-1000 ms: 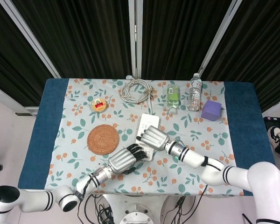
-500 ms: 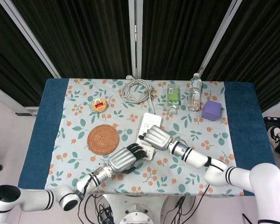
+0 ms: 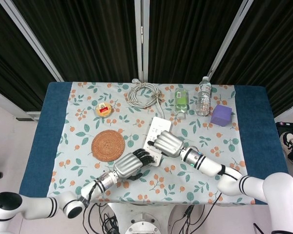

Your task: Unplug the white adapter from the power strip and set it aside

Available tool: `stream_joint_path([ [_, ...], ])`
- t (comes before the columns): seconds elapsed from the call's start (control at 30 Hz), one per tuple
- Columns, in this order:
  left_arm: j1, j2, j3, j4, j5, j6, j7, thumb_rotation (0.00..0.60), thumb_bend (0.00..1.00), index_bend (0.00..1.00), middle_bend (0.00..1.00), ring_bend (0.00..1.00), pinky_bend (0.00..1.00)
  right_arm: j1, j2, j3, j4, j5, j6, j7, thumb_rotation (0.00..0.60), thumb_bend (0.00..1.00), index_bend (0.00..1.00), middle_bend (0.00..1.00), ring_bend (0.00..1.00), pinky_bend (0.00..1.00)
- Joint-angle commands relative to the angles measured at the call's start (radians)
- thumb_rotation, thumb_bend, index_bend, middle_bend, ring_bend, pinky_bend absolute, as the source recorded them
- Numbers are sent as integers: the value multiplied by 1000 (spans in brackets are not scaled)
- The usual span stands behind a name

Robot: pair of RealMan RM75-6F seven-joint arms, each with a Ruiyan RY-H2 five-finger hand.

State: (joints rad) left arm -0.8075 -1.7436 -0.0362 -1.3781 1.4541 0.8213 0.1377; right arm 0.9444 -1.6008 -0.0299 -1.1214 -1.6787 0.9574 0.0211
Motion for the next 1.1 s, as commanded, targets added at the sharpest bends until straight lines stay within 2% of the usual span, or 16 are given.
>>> stream_joint_path([
  [0.03, -3, 1, -2, 0, -2, -1, -5, 600, 394, 165, 184, 97, 120, -2, -2, 1, 5, -2, 6, 5, 600, 463, 1000, 710, 608, 718],
  [0.5, -8, 8, 0, -17, 7, 18, 5, 600, 389, 162, 184, 97, 120, 16, -10, 50, 24, 9, 24, 26, 600, 463, 1000, 710, 606, 718],
  [0.73, -12, 8, -4, -15, 3, 17, 6, 600, 387, 162, 184, 97, 120, 0, 13, 55, 4, 14, 50, 30, 600, 463, 999, 710, 606, 718],
  [0.93, -2, 32, -5, -48, 29, 65, 6, 600, 381, 152, 184, 97, 119, -38, 86, 60, -65, 42, 74, 9, 600, 463, 978, 709, 598, 718],
  [1.1, 32, 96, -4, -113, 58, 149, 18, 600, 369, 146, 183, 97, 113, -90, 219, 58, -201, 140, 19, -64, 600, 461, 859, 654, 562, 671],
])
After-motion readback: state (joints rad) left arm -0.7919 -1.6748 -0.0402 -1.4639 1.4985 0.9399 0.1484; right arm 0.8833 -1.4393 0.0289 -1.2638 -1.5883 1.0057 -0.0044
